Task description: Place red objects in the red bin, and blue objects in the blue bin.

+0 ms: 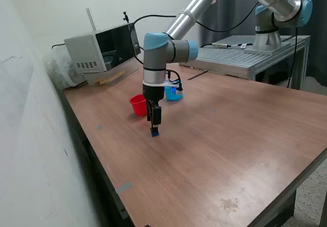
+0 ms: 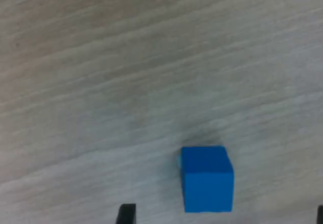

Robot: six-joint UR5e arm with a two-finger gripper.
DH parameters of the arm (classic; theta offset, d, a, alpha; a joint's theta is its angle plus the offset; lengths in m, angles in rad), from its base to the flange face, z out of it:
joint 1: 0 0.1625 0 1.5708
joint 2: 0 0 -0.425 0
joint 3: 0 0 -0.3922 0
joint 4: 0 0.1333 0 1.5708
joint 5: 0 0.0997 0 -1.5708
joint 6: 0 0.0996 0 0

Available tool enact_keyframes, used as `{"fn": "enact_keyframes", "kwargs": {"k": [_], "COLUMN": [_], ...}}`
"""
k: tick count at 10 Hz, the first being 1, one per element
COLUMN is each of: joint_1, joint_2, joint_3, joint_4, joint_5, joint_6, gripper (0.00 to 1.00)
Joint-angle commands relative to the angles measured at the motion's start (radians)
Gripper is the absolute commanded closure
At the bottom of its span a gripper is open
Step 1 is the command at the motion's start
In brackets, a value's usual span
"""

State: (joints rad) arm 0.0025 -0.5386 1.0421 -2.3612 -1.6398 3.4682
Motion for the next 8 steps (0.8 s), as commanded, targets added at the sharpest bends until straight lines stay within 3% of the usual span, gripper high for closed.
{"fn": "enact_keyframes", "kwargs": {"k": [1,5,6,8], "joint_1": [-0.001,-0.001,-0.001,-0.001], "joint_2": [0.005,0.005,0.005,0.012], "joint_3": [0.010,0.019,0.019,0.019], "joint_4": [-0.003,-0.004,-0.004,-0.004], "joint_5": [0.000,0.000,0.000,0.000], "joint_6": [0.000,0.000,0.000,0.000], "gripper": [0.00,0.00,1.00,1.00]}}
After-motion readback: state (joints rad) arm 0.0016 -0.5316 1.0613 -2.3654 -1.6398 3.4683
